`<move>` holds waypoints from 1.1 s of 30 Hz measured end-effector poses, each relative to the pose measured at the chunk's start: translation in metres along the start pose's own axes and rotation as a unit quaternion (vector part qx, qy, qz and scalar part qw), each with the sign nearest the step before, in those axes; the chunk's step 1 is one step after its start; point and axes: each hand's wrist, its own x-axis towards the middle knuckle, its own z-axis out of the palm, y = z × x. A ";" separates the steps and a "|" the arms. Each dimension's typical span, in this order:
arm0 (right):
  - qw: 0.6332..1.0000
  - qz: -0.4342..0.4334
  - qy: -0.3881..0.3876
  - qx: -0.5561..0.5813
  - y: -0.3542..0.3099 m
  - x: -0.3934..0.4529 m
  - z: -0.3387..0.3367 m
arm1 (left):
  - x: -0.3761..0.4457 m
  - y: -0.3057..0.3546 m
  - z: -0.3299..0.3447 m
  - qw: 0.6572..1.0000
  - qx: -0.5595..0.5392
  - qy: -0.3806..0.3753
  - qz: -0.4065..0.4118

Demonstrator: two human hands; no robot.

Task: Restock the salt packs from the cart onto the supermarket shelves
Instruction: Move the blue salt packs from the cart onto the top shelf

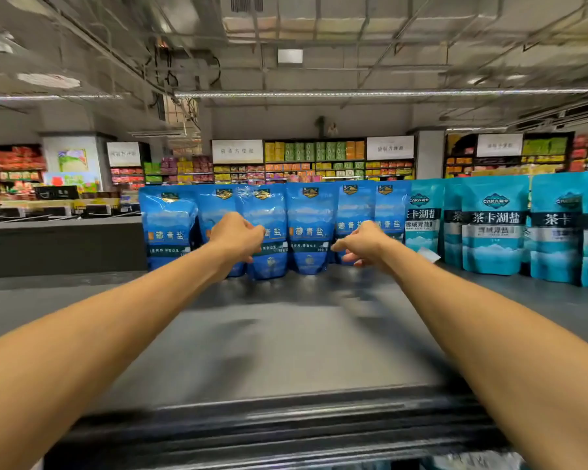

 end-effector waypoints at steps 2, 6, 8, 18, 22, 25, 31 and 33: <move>0.999 -0.019 0.017 0.034 -0.004 -0.023 -0.013 | -0.021 0.028 0.005 0.997 -0.079 -0.013 0.021; 0.989 -0.069 0.067 0.114 -0.010 -0.084 -0.040 | -0.070 0.083 0.030 0.974 -0.209 -0.046 0.069; 0.979 -0.101 0.098 0.147 -0.010 -0.120 -0.054 | -0.095 0.103 0.047 0.957 -0.269 -0.068 0.082; 0.920 -0.124 0.358 0.098 0.117 -0.334 -0.136 | -0.273 0.132 0.187 0.845 -0.404 -0.324 0.130; 0.871 -0.005 0.487 0.061 0.214 -0.434 -0.146 | -0.380 0.106 0.265 0.782 -0.382 -0.481 0.103; 0.825 0.110 0.550 0.068 0.290 -0.506 -0.139 | -0.461 0.071 0.315 0.730 -0.314 -0.599 0.096; 0.702 0.374 0.602 0.071 0.446 -0.645 -0.090 | -0.623 -0.044 0.414 0.602 -0.063 -0.790 0.103; 0.677 0.469 0.559 0.096 0.497 -0.687 -0.064 | -0.664 -0.089 0.444 0.574 0.018 -0.813 0.092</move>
